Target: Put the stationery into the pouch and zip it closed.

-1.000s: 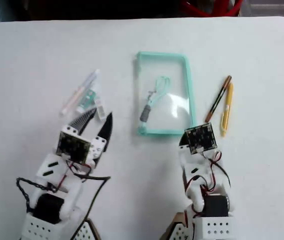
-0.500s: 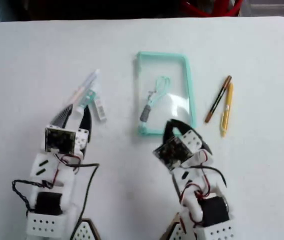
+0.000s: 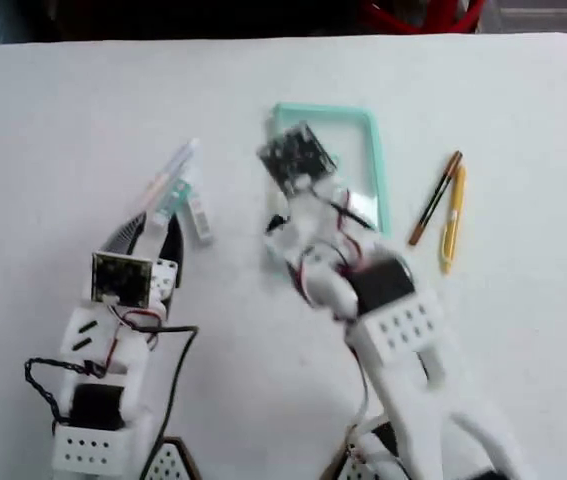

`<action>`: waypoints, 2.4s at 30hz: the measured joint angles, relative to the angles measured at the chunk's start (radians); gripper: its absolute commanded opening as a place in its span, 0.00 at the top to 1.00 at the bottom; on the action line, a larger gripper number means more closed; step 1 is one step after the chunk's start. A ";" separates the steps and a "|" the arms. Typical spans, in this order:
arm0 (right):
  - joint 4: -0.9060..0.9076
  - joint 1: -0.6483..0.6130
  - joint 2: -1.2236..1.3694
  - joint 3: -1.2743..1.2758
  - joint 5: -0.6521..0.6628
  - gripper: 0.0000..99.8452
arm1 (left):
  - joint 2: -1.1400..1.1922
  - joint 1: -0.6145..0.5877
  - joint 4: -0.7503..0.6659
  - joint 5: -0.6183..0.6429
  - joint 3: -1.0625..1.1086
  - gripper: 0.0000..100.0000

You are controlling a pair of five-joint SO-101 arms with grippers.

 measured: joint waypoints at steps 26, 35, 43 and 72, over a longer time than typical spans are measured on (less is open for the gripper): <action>0.453 0.035 1.036 -0.879 -0.545 0.79 | 0.000 0.041 0.035 0.000 0.000 0.85; 0.381 0.032 1.115 -0.881 -0.549 0.87 | 0.000 0.040 0.035 0.000 0.000 0.85; 0.379 0.048 1.140 -0.895 -0.549 0.94 | 0.000 0.063 0.035 0.000 0.000 0.85; 0.695 0.140 0.473 -1.158 0.026 0.98 | 0.000 0.311 0.195 -0.129 -0.112 0.71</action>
